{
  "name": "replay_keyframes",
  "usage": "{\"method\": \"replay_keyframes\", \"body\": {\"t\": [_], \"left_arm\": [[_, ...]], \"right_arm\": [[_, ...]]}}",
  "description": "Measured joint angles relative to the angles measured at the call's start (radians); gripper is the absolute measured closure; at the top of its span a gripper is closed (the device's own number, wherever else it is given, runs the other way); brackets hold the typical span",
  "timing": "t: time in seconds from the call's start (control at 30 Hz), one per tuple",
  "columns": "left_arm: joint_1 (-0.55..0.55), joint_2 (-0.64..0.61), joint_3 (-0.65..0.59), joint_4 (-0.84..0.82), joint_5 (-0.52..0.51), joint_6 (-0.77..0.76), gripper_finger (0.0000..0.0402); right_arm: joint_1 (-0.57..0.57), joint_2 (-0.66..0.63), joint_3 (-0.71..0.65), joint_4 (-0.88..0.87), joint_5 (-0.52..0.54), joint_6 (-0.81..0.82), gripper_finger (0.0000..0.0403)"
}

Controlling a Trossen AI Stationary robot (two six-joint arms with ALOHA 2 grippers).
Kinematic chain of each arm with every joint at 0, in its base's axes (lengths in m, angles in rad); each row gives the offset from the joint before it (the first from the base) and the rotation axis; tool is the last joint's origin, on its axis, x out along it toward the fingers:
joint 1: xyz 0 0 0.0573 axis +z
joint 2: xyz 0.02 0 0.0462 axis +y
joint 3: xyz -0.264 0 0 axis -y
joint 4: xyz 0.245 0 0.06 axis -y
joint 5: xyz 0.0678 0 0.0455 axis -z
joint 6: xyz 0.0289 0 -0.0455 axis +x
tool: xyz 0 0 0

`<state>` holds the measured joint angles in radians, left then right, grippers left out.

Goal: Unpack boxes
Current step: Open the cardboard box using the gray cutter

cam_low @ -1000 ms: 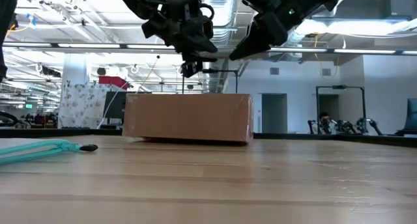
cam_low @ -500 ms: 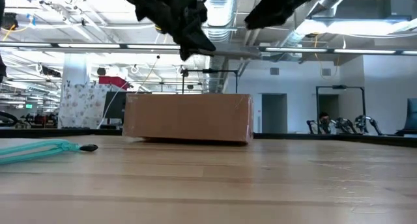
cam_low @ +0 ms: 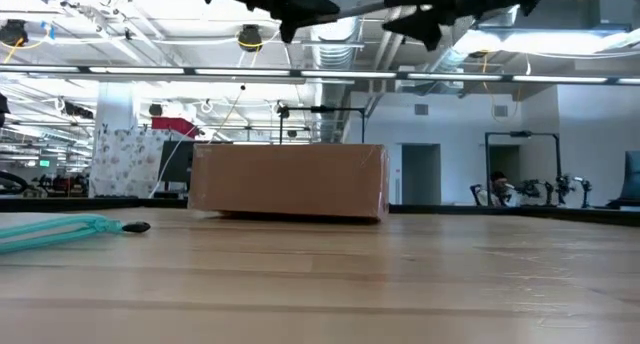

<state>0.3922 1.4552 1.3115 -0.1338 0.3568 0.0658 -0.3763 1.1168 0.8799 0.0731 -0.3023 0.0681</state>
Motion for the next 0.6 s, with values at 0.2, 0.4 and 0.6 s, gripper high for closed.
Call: {"method": "replay_keyframes", "body": {"t": [0.2,0.4,0.6], "left_arm": [[-0.049,0.002,0.000,0.053,-0.010,-0.005,0.0353],[-0.064,0.002,0.000,0.039,-0.072,-0.004,0.0353],[-0.066,0.002,0.000,0.034,-0.106,0.015,0.0353]], "right_arm": [[0.000,0.071,-0.003,0.142,-0.051,0.018,0.0154],[0.000,0.081,-0.002,0.214,-0.069,0.038,0.0176],[0.000,0.074,-0.002,0.249,-0.069,0.040,0.0199]]}}
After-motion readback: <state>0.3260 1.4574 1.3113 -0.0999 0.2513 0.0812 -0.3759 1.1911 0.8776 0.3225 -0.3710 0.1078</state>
